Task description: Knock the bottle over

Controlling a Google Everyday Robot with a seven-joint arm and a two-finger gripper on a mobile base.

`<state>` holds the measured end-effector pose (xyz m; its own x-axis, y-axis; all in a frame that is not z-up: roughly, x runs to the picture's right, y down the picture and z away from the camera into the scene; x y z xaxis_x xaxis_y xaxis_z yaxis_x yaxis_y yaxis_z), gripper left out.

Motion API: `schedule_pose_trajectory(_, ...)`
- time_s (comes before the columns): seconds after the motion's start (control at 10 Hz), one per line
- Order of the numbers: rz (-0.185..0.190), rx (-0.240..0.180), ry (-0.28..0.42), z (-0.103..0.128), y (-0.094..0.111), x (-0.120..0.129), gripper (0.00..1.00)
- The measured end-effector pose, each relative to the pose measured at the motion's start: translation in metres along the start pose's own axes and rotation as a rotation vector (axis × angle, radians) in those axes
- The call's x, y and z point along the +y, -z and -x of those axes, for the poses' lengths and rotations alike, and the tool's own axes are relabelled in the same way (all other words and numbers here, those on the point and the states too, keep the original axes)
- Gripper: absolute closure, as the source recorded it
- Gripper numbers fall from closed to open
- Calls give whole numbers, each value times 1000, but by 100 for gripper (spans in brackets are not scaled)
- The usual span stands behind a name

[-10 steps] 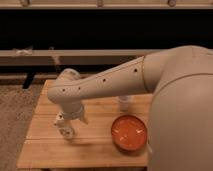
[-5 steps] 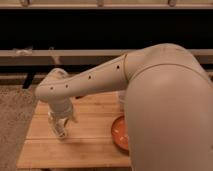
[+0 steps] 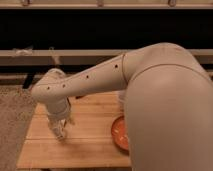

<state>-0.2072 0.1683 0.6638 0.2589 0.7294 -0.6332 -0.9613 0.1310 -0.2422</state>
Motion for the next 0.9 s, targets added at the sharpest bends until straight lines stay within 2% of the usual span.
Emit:
schedule_pose_trajectory(0.2, 31, 3, 24, -12, 7, 14, 35)
schedule_pose_trajectory(0.5, 54, 2, 64, -17, 12, 36, 35)
schedule_pose_trajectory(0.6, 51, -1, 78, -14, 12, 42, 35)
schedule_pose_trajectory(0.9, 3, -21, 116, 1, 7, 51, 35)
